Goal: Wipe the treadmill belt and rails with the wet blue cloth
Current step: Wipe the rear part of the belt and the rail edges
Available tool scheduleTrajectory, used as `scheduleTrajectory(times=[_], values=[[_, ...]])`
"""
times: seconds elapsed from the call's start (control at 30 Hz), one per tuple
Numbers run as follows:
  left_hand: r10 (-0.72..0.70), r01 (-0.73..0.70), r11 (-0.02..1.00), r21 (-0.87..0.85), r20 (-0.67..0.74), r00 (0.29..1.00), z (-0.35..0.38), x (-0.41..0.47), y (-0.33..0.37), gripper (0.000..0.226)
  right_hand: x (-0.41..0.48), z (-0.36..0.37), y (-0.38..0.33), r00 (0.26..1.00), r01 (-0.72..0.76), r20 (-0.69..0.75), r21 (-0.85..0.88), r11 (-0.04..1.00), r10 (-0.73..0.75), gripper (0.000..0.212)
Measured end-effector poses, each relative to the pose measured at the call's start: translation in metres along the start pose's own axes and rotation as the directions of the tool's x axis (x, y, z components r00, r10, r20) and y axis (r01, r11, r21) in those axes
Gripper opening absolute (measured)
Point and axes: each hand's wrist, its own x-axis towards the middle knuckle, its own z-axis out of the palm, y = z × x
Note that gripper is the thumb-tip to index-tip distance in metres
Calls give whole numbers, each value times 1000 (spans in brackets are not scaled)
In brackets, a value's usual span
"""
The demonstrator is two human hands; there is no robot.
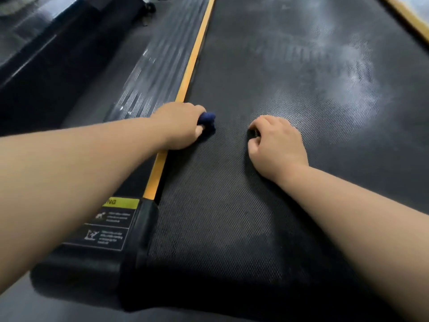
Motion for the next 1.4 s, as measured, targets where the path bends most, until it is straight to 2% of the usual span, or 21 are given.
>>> scheduleTrajectory(times=[0.2, 0.3, 0.4, 0.5, 0.67, 0.8, 0.93, 0.97, 1.03, 1.1, 1.17, 1.3, 1.4], values=[[86, -104, 983, -151, -120, 989, 11, -94, 23, 27, 1, -4, -3, 1000, 0, 13, -13, 1000, 0, 24], [163, -174, 970, -168, -79, 983, 5, -112, 21, 30, 1, -5, -2, 999, -4, 34, -3, 1000, 4, 27], [117, -120, 977, -174, -29, 993, -16, -80, 9, 26, 2, -8, 0, 998, -19, 59, 28, 999, 17, 28], [23, -42, 985, -168, -119, 993, -18, -31, 6, 20, 1, -9, 0, 997, -23, 68, 36, 999, 20, 28], [-87, 72, 991, -115, -133, 987, 18, -14, 21, 26, 1, -7, 0, 999, -23, 44, 44, 999, 21, 27], [75, -91, 988, -128, -121, 990, 12, -67, 15, 29, 4, -9, -5, 999, -41, 36, 32, 999, 39, 25], [276, -297, 950, -99, -187, 943, 9, -127, 26, 33, 5, -7, -13, 995, -96, 37, 9, 995, 95, 22], [276, -298, 948, -115, -176, 945, 6, -126, 23, 31, 4, -6, -14, 995, -95, 30, -6, 995, 95, 22], [189, -213, 963, -165, -149, 971, -2, -99, 15, 28, 3, -2, -14, 996, -89, 18, -28, 996, 90, 21], [89, -129, 974, -186, -208, 974, -7, -57, 13, 27, 3, 0, -13, 995, -95, 12, -31, 995, 95, 21], [46, -91, 978, -190, -228, 972, -7, -15, 20, 28, 5, 2, -13, 995, -101, -3, -38, 994, 101, 20], [0, -15, 990, -142, -104, 995, 2, 16, 34, 34, 6, 2, -13, 995, -96, -5, -67, 993, 95, 21], [100, -114, 981, -155, -97, 990, 0, -10, 27, 35, 6, 2, -12, 994, -106, -9, -41, 994, 106, 20]])
